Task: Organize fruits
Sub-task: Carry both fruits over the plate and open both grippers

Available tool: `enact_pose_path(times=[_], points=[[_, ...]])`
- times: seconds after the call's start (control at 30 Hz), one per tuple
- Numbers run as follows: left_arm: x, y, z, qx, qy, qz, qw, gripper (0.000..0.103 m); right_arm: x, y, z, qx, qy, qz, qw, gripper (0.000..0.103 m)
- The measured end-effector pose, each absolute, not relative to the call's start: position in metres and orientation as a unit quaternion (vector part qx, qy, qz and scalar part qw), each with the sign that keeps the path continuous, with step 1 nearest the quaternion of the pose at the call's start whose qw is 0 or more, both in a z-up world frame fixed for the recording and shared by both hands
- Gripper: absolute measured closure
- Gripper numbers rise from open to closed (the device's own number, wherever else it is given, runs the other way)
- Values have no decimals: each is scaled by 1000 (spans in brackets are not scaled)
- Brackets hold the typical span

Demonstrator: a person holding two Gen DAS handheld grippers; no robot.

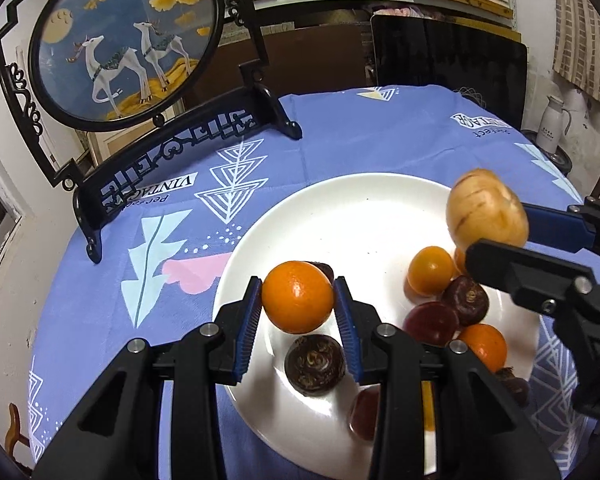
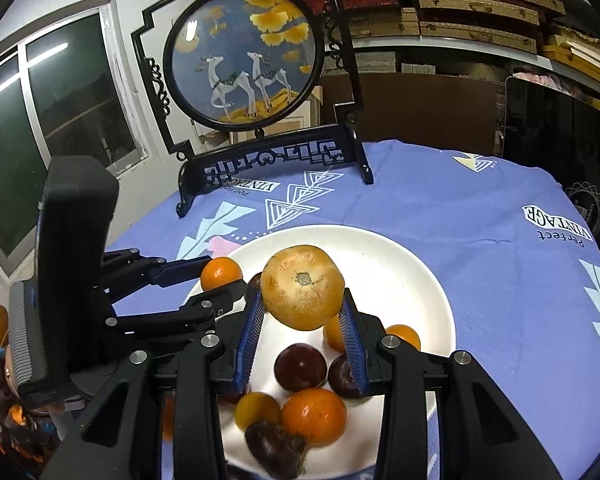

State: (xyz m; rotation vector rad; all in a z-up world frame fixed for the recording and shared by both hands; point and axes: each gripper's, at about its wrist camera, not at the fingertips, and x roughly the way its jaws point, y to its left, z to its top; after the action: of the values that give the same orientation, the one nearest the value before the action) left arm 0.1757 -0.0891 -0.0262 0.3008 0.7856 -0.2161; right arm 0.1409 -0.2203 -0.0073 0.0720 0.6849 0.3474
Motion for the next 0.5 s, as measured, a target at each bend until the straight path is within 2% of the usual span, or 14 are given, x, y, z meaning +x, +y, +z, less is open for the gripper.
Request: enact_pose_path(times=[0.33, 0.5], points=[[184, -84, -30, 117, 385, -108, 909, 68, 149, -236, -11, 92, 312, 177, 929, 64], [190, -83, -38, 110, 391, -108, 907, 67, 157, -237, -25, 96, 328, 169, 924, 64]])
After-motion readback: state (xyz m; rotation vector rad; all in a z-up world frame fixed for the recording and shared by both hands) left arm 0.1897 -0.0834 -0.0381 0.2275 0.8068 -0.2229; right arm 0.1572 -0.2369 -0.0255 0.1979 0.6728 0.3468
